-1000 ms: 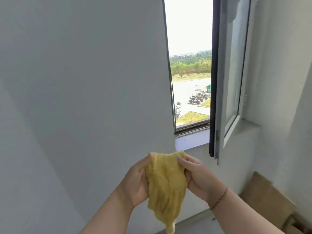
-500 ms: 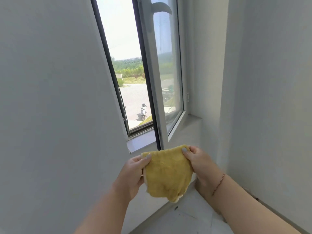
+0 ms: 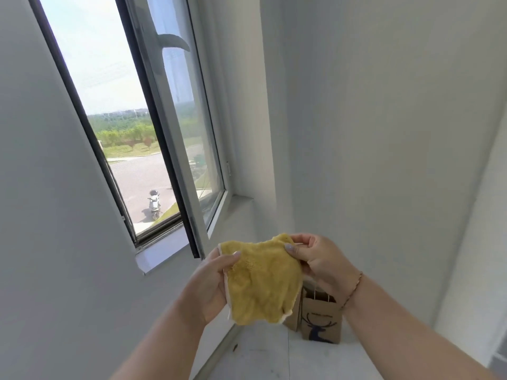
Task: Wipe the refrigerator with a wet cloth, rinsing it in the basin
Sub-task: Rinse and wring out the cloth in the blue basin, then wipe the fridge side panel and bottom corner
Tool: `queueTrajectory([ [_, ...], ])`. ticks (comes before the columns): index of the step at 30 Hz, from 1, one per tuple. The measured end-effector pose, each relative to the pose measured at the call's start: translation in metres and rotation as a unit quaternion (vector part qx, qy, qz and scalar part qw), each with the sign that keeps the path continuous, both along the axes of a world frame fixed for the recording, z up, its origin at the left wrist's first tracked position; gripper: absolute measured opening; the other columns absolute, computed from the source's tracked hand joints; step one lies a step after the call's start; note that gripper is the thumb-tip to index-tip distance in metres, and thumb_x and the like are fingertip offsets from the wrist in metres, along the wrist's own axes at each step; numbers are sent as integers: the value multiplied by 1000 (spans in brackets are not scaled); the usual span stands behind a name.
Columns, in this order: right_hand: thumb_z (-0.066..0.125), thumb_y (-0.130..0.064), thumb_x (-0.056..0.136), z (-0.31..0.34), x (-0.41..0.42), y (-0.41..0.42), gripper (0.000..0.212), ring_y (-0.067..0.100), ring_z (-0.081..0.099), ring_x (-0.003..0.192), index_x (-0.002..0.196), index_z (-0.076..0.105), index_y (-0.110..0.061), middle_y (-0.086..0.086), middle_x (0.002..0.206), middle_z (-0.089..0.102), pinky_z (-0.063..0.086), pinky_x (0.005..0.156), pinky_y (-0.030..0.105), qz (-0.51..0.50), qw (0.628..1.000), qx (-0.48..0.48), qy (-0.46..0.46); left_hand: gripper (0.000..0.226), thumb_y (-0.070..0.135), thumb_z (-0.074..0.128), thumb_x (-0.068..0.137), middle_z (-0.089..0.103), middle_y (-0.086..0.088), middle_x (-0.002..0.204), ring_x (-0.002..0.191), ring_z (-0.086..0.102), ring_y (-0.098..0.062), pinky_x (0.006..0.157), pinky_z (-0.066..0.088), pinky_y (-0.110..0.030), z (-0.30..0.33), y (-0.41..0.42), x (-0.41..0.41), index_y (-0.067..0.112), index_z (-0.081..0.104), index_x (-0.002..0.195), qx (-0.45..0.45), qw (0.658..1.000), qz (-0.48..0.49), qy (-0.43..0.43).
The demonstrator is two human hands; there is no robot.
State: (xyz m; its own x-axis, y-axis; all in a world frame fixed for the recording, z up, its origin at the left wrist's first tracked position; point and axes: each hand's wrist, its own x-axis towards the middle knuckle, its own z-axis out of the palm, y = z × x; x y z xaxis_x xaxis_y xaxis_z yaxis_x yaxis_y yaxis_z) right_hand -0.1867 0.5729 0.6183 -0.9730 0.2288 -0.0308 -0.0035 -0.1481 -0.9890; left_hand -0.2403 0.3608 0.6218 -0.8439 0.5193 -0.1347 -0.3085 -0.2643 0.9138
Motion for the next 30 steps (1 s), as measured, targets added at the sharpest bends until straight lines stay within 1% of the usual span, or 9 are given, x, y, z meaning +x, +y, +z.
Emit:
queueTrajectory([
  [5,59,-16,93,-5,29,-7,22,28,68,95,112,63,-5,16,106,70,57,82,42,-48,999,-10,2,34,13,59,89,66,-26,107,99,64,-40,93,50,-56,4,-2,11,-8,59,116,-30,999,-10,20],
  [9,81,-22,73,-27,56,-15,49,28,68,95,113,55,-12,15,107,67,57,81,39,-77,995,-12,-57,9,12,55,93,62,-14,83,80,65,-27,88,52,-47,6,10,24,3,58,94,11,999,-50,1],
  [11,78,-9,76,-33,72,-10,44,26,69,83,113,54,-9,17,97,69,58,75,40,-108,991,-51,-57,7,9,54,94,62,-14,78,74,66,-26,79,56,-44,5,16,29,4,57,90,1,997,-77,6],
  [14,68,0,83,-31,101,6,27,18,66,65,106,55,-8,12,80,66,54,59,30,-171,982,-73,-33,14,3,54,94,66,-18,83,75,68,-28,67,58,-38,3,31,42,-6,58,104,-62,992,-103,25],
  [19,65,-9,88,-32,149,32,15,22,62,84,99,56,-12,12,95,62,52,74,30,-285,958,-7,-31,22,4,54,94,68,-27,101,92,69,-38,72,58,-46,-6,78,68,-9,57,112,-62,982,-176,-7],
  [21,76,-25,79,-38,176,43,34,24,60,92,103,54,-18,10,100,59,51,73,31,-308,949,17,-63,18,3,54,93,67,-25,99,93,68,-39,80,56,-50,-7,106,89,-5,56,109,-50,971,-233,-28],
  [23,85,-25,69,-44,202,50,45,22,58,82,101,55,-16,7,90,56,48,64,28,-318,943,48,-89,10,3,53,94,64,-22,94,87,67,-36,76,57,-48,-7,129,108,-1,56,103,-54,959,-276,-18],
  [26,83,-15,71,-45,246,68,24,16,57,68,81,62,-9,5,74,60,48,64,30,-362,928,55,-67,4,5,57,92,61,-17,84,73,64,-28,71,57,-41,-8,164,133,1,57,92,-98,947,-305,33],
  [30,72,-9,83,-44,306,100,9,16,59,68,79,64,-11,4,74,61,51,66,29,-425,904,17,-48,6,4,57,91,57,-12,68,59,58,-20,58,52,-31,-11,212,173,1,55,87,-112,935,-333,47],
])
